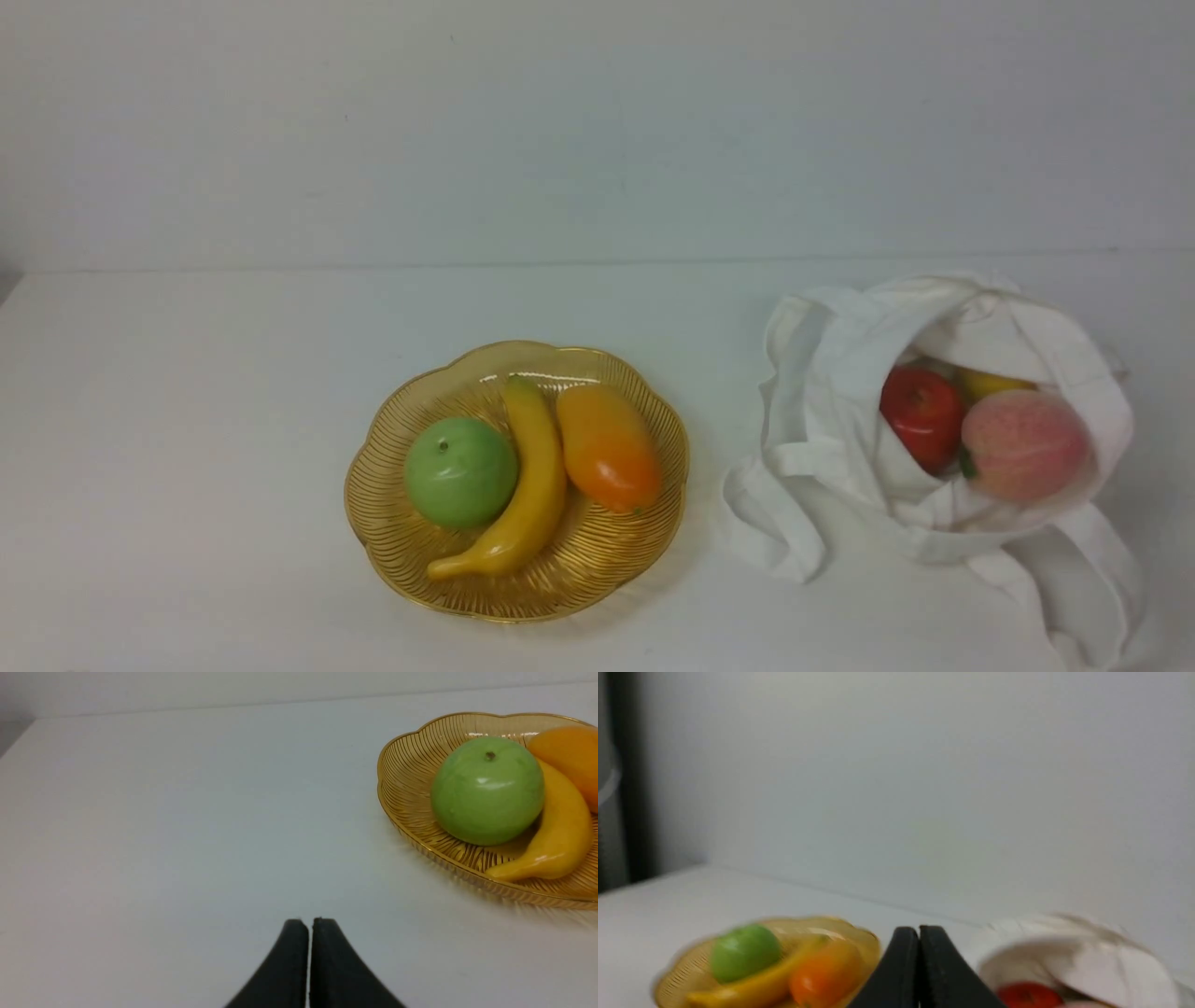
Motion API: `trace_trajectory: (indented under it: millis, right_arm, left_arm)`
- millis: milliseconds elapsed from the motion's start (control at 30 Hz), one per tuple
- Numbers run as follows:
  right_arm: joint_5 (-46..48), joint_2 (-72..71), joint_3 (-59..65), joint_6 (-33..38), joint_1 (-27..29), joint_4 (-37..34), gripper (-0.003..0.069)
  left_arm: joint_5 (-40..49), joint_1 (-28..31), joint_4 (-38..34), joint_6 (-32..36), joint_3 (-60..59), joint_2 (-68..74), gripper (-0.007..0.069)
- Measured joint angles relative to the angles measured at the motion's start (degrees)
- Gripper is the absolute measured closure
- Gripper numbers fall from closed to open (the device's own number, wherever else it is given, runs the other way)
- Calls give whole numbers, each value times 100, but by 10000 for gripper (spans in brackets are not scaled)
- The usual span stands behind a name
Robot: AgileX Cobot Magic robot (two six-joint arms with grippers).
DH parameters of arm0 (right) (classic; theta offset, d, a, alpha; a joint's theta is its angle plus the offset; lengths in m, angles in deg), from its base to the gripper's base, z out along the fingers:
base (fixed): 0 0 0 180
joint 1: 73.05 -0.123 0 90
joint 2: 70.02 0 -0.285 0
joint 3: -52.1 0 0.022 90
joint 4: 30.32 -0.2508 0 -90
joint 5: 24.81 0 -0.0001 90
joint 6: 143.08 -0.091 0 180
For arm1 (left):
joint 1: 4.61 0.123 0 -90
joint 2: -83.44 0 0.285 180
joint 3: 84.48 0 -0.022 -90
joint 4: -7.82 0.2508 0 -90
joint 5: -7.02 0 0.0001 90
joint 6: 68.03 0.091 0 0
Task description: Take the fruit out of the cloth bag on the white table and place them on a plate.
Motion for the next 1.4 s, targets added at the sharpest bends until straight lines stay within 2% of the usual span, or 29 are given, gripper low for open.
trace_trajectory:
  millis: [167,300,533,1400]
  right_arm:
    - [1218,0,12,26,1171,305,673]
    - [1337,-6,200,19,1658,388,673]
    - [739,-11,728,-24,1720,325,673]
    - [699,-11,736,-65,1753,304,673]
  left_arm:
    - [0,0,0,0,0,0,632]
    - [0,0,0,0,0,0,632]
    - [-5,0,0,0,0,0,632]
    - [-5,0,0,0,0,0,632]
